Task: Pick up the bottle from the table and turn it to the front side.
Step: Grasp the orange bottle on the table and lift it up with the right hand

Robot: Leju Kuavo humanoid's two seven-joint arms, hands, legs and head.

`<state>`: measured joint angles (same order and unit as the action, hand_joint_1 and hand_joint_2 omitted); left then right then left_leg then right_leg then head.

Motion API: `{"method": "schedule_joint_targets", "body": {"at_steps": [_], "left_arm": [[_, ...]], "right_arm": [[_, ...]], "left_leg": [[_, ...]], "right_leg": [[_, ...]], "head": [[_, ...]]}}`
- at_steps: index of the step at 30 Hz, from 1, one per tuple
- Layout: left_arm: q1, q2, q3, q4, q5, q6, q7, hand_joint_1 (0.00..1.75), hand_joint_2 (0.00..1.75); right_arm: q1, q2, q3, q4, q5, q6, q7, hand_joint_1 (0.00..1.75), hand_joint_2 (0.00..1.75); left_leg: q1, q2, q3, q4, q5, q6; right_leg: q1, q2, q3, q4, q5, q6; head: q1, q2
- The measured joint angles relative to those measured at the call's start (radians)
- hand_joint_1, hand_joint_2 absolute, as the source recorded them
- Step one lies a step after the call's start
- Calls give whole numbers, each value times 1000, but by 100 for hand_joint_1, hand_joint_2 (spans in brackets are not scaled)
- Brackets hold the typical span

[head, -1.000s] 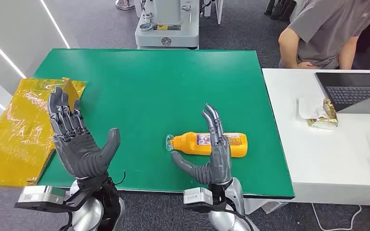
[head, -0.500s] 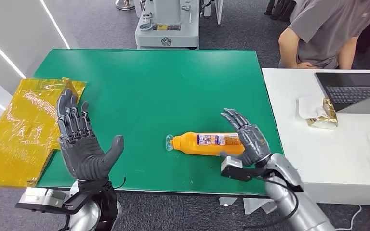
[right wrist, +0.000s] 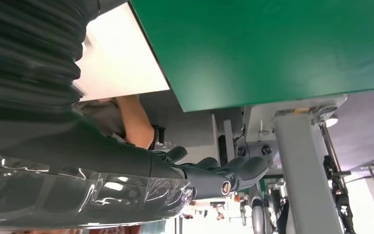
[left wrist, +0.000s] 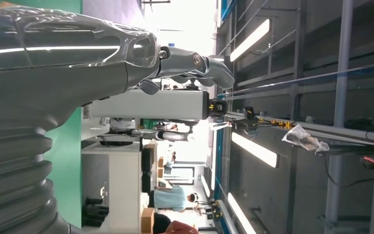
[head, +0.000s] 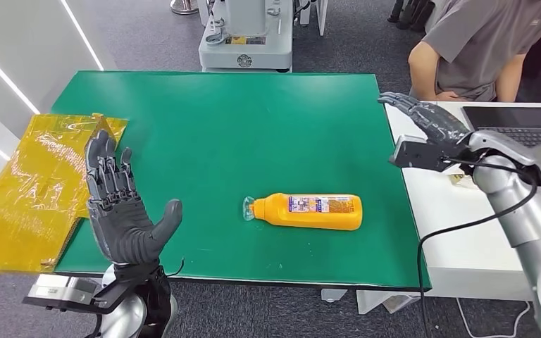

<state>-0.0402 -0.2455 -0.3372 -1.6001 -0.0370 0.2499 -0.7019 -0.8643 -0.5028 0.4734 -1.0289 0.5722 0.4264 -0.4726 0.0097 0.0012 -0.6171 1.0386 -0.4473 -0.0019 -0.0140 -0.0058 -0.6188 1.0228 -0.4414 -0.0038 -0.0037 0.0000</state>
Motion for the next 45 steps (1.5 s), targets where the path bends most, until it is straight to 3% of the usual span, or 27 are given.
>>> {"method": "schedule_joint_targets", "body": {"at_steps": [3, 5, 13, 24, 45], "left_arm": [[-1, -1, 0, 1, 4, -7, 0, 0, 175], [-1, -2, 0, 3, 5, -7, 0, 0, 175], [-4, -2, 0, 5, 7, 12, 0, 0, 175], [-4, -2, 0, 5, 8, 31, 0, 0, 175], [-4, -1, 0, 7, 10, 25, 0, 0, 175]], "right_arm": [[-86, 1, 53, 68, -27, 135, -2, 0, 175], [-129, 11, 101, 120, -38, 175, -6, 0, 175], [-165, 163, 248, 346, -40, 92, -75, 0, 175], [-168, 322, 329, 562, -72, 62, -144, 0, 175], [-98, 347, 379, 666, -79, 11, -147, 0, 175]], "left_leg": [[0, 0, 0, 0, 0, 0], [1, 0, 0, 0, 0, 0], [1, 1, 1, 0, 0, 0], [1, 1, 1, 0, 0, 0], [1, 1, 1, 0, 0, 0]], "right_leg": [[0, 0, 0, 0, 0, 0], [1, 1, 0, 0, 0, 0], [1, 1, 0, 0, 0, 0], [1, 1, 0, 0, 0, 0], [1, 1, 0, 0, 0, 0]], "head": [[0, 0], [0, 0], [0, 0], [0, 0], [0, 0]]}}
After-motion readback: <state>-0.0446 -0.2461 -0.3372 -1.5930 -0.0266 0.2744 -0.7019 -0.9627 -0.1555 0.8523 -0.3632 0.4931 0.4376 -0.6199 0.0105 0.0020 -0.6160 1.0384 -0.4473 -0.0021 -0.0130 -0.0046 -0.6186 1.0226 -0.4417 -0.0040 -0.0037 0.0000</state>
